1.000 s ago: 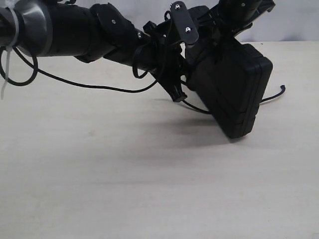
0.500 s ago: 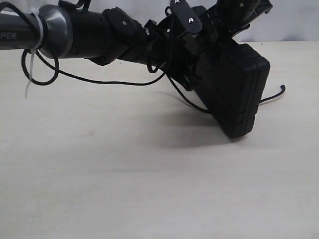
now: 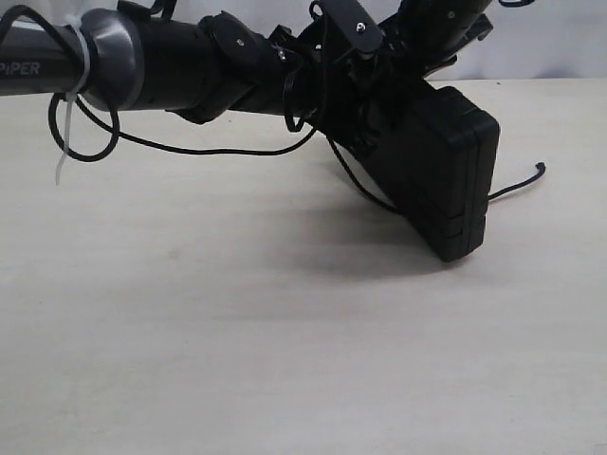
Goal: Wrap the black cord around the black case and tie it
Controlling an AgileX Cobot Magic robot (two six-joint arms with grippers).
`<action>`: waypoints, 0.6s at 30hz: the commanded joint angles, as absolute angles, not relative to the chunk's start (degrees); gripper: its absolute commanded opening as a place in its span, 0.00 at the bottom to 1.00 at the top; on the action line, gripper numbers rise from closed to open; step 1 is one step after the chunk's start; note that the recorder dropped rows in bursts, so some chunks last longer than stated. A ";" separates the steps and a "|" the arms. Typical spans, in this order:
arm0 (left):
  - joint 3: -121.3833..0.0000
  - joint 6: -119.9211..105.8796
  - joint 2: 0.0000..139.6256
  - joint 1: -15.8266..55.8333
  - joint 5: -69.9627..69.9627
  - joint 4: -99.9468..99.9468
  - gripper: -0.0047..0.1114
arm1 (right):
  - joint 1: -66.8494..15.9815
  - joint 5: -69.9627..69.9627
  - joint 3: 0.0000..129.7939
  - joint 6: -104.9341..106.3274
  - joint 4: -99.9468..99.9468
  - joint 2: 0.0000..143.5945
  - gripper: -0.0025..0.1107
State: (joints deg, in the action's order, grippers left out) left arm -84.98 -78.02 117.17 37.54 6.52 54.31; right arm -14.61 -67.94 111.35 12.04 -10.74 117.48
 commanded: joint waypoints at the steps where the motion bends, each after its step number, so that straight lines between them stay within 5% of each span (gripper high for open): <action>1: -85.42 -77.68 117.25 38.03 6.43 55.05 0.04 | -15.19 -69.96 110.60 12.37 -11.24 117.78 0.51; 18: -85.42 -77.68 117.25 38.03 6.96 55.15 0.04 | -15.19 -69.96 110.60 14.20 -14.98 113.09 0.52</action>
State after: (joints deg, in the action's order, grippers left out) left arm -85.40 -78.02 116.70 37.66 6.94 54.31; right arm -14.13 -67.88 110.54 14.16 -10.64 114.87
